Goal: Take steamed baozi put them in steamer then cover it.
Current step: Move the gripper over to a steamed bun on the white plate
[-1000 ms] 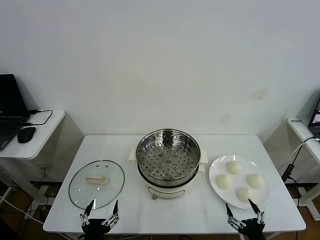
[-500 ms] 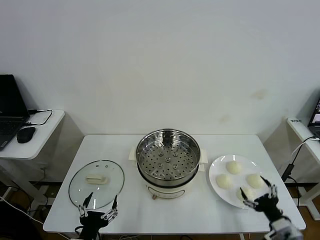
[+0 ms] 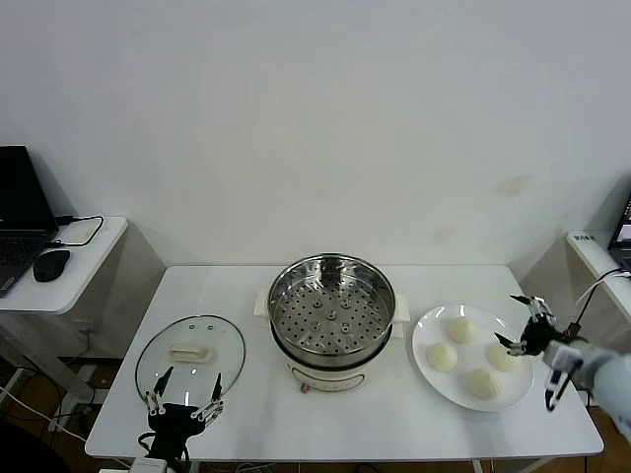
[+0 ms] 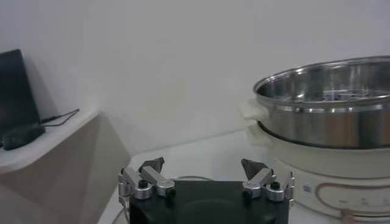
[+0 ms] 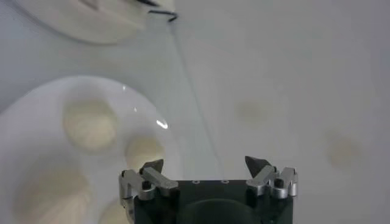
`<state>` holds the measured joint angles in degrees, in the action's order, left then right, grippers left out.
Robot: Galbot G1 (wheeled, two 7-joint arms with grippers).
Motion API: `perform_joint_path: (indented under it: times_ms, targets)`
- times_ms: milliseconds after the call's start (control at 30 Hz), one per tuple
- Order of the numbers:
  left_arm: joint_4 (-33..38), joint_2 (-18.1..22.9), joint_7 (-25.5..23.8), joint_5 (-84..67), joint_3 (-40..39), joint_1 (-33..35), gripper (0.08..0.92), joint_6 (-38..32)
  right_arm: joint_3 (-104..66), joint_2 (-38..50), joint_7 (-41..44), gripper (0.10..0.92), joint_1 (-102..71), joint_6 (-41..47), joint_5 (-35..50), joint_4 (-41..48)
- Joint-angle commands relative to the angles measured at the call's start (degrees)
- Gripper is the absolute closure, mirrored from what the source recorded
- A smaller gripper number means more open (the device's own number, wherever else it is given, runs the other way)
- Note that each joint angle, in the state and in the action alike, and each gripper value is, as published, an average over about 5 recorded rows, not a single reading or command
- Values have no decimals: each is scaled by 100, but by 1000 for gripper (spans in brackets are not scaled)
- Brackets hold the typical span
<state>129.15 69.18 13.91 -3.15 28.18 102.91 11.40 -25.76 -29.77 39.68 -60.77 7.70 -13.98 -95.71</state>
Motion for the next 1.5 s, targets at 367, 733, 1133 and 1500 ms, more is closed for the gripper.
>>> perform_joint_path:
  times_ms: [367,733,1133,1500]
  targets:
    - [-179,-116,-12,18,246,-115,177,-79,5791,137,2493,202,5488,-369,181,2486]
    - [-136,-85,-25,19,372,-45,177,-105,6017,-1018,2399,202,5610,-622,-150,3506]
    - [-109,-113,-70,5,527,51,177,-176,5813,-1694,2214,202,5465,-611,-429,4109]
    - [-138,-167,-76,-49,562,-9,177,-165,5698,-1869,2238,203,5380,-598,-694,4409]
